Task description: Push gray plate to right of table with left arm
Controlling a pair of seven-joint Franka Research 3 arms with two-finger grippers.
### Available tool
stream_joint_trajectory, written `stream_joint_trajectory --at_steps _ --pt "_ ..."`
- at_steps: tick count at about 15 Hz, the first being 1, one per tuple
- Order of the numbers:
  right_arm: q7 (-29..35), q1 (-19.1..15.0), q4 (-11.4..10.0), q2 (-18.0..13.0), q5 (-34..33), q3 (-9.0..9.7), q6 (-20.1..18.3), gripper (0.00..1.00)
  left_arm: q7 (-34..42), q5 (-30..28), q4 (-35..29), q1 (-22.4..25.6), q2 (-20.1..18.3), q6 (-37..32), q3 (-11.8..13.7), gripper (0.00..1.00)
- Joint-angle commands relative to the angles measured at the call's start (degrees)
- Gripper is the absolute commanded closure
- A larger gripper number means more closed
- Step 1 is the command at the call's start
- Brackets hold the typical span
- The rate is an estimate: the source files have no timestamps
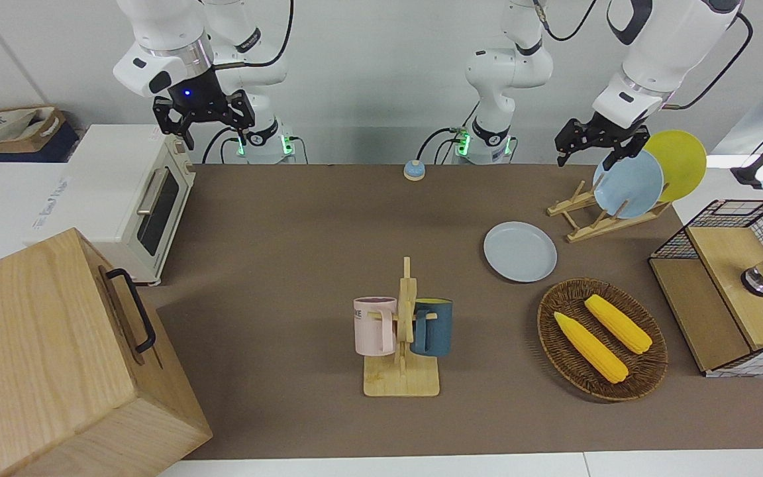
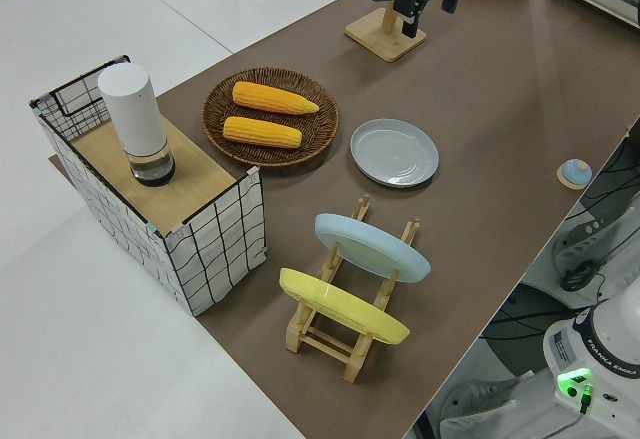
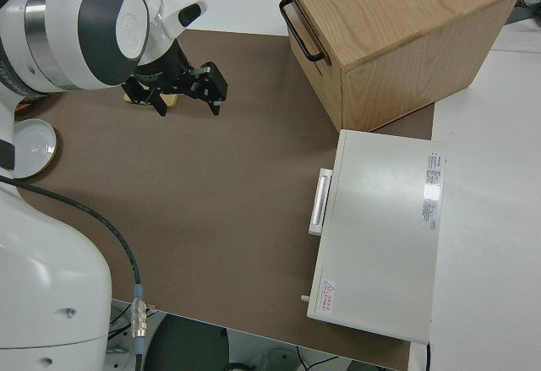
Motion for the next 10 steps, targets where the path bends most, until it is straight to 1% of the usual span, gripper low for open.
stream_joint_trajectory --at_steps 1,10 --pt "-0.01 -1.16 0.22 -0.36 0.59 0.85 -0.78 0.017 0.05 -0.01 -0.41 -0.05 -0.22 -0.44 0.23 0.0" --pt "-0.01 -1.16 0.22 -0.36 0.59 0.85 -0.78 0.017 0.05 -0.01 -0.68 0.03 -0.31 -0.88 0.23 0.0"
